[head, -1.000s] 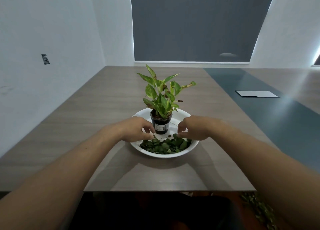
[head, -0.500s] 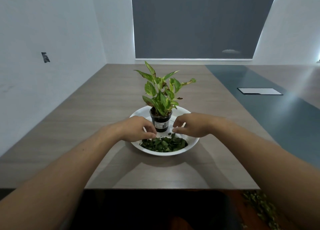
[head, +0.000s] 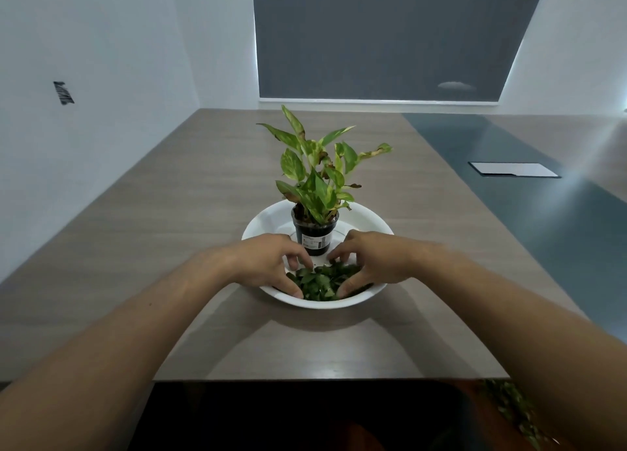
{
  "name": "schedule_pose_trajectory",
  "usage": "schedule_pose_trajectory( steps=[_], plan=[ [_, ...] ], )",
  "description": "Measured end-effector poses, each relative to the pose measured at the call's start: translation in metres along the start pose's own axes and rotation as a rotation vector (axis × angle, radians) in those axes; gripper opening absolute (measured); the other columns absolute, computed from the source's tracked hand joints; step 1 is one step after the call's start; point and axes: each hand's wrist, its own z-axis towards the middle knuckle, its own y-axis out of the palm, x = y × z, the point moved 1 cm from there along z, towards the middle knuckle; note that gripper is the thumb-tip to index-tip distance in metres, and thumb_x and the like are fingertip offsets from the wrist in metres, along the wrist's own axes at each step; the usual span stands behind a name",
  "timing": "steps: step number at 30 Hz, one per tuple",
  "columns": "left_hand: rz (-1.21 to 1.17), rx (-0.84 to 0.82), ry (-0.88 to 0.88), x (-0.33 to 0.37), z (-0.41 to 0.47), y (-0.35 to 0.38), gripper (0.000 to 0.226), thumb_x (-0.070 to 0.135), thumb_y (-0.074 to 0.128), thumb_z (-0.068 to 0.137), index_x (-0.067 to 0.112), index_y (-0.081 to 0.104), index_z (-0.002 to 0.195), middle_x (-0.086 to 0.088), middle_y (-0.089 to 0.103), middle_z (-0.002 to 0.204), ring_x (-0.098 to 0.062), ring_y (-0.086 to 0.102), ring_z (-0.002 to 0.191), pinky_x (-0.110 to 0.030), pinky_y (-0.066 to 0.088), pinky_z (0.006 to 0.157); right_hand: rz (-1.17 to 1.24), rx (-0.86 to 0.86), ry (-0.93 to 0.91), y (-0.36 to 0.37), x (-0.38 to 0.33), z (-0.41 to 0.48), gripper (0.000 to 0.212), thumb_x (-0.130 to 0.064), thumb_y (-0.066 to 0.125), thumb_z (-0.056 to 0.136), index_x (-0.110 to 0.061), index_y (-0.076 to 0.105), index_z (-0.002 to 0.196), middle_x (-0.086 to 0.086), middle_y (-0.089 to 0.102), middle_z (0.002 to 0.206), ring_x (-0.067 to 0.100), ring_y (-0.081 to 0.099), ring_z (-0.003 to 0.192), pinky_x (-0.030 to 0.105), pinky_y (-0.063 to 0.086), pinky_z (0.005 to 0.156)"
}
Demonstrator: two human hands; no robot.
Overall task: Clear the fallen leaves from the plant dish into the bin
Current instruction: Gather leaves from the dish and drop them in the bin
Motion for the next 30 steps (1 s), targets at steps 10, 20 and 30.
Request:
schedule_pose_trajectory(
  steps=[10, 20, 30],
  plan=[
    [0.012, 0.179, -0.006, -0.003, -0.012, -0.01, 0.021, 0.054, 0.073, 0.094, 0.038, 0.078, 0.108, 0.017, 0.066, 0.114, -0.001, 0.069, 0.101, -0.033, 0.059, 0.092, 0.12, 0.023, 0.003, -0.018, 0.005, -0.012, 0.044, -0.062, 0.087, 0.079, -0.04, 0.075, 0.116, -0.022, 0.073, 0.111, 0.003, 0.072, 0.102, 0.033, 0.059, 0.093],
    [0.112, 0.167, 0.032, -0.001, -0.006, 0.013, 0.037, 0.047, 0.056, 0.106, 0.028, 0.072, 0.132, 0.006, 0.057, 0.122, -0.012, 0.054, 0.118, -0.031, 0.046, 0.104, 0.069, 0.005, -0.028, -0.006, -0.001, -0.014, 0.071, -0.07, 0.075, 0.086, -0.048, 0.054, 0.151, -0.013, 0.058, 0.136, 0.013, 0.069, 0.113, 0.032, 0.054, 0.095],
    [-0.027, 0.069, 0.009, 0.003, -0.022, -0.008, 0.031, 0.064, 0.066, 0.094, 0.038, 0.077, 0.105, 0.017, 0.071, 0.114, -0.002, 0.068, 0.107, -0.035, 0.058, 0.097, 0.131, -0.053, -0.04, -0.012, 0.001, -0.019, 0.048, -0.062, 0.083, 0.083, -0.051, 0.07, 0.128, -0.024, 0.069, 0.124, 0.001, 0.069, 0.108, 0.037, 0.059, 0.099]
  ],
)
